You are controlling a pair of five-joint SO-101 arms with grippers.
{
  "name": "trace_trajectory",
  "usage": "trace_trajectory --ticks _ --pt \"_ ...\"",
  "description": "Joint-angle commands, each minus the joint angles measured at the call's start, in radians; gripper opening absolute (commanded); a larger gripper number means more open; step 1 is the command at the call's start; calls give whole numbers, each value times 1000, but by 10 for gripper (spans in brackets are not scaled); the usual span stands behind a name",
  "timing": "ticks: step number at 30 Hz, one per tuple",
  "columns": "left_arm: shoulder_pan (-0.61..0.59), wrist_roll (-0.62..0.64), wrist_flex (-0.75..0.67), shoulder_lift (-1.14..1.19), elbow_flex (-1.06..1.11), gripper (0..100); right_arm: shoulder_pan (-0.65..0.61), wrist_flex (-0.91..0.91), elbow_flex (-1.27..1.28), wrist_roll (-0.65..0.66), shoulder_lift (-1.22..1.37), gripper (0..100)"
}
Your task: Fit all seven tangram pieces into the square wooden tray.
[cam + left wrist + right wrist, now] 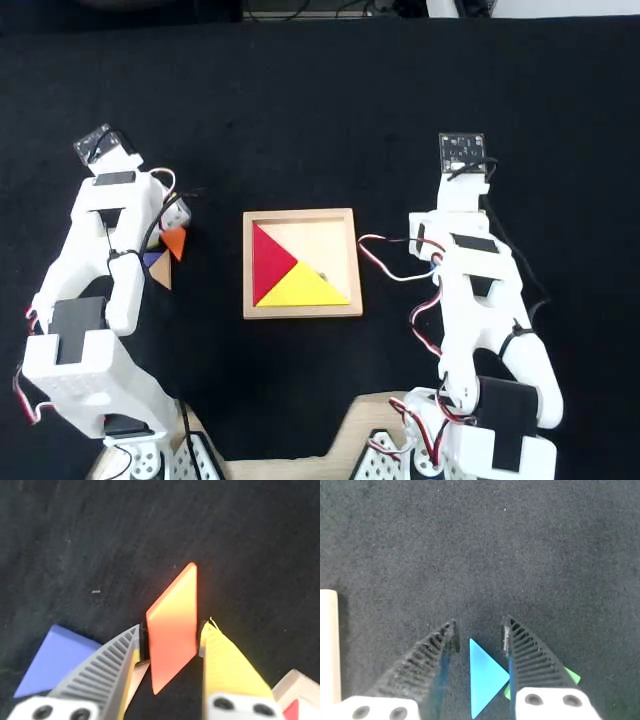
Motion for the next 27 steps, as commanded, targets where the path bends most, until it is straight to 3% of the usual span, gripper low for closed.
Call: trace_trajectory --ticks 1,9,18,27 --pt "-22 34 74 -78 -31 198 -15 -12 -7 9 -7 148" --pt "-65 78 -51 -170 102 198 -15 -12 -8 9 -7 148" --pt "-56 78 -117 -144 94 198 -15 -12 -7 9 -7 148" --pt "-53 80 -17 25 -42 198 -15 -12 -7 9 -7 148"
